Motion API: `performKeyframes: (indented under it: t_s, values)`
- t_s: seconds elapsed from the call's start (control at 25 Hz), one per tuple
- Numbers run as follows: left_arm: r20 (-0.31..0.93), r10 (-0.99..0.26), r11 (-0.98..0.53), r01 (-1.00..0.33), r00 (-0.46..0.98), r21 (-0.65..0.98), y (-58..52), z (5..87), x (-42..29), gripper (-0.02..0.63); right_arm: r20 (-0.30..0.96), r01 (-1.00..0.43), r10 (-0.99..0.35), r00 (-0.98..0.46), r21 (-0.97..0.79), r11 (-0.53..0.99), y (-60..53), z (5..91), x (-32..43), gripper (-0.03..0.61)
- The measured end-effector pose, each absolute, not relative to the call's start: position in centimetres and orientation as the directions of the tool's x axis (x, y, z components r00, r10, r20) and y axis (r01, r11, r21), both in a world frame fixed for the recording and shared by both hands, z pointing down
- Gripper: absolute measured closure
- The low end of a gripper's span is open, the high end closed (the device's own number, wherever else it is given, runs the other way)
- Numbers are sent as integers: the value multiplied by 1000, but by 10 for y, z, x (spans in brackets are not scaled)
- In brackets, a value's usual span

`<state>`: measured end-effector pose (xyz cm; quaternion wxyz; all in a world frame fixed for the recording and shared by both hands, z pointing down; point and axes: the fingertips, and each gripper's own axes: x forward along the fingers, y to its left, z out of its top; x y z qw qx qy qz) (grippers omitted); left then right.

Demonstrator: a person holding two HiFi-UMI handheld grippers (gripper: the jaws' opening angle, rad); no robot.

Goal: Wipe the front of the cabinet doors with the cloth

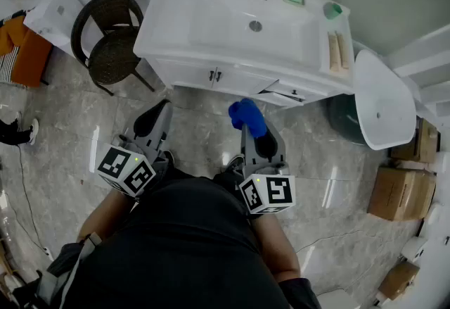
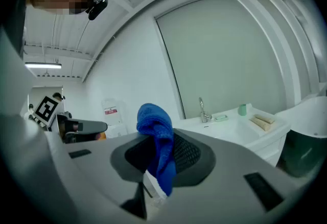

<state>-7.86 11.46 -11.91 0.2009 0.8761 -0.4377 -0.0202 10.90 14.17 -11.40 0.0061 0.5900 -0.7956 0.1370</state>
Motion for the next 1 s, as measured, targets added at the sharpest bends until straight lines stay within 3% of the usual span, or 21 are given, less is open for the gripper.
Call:
performKeyframes:
  t_s: [0.56, 0.84, 1.0]
  values:
    - [173, -787, -497, -775, 592, 390, 102, -110, -78, 614, 199, -929, -932, -304, -278, 244, 131, -92, 120, 511]
    - [271, -823, -409, -852, 499, 328, 109, -78, -91, 614, 292, -913, -870, -397, -224, 341, 104, -10, 111, 511]
    - [325, -830, -357, -880, 452, 312, 104, -40, -134, 614, 364, -907, -833, -417, -225, 355, 64, 51, 68, 511]
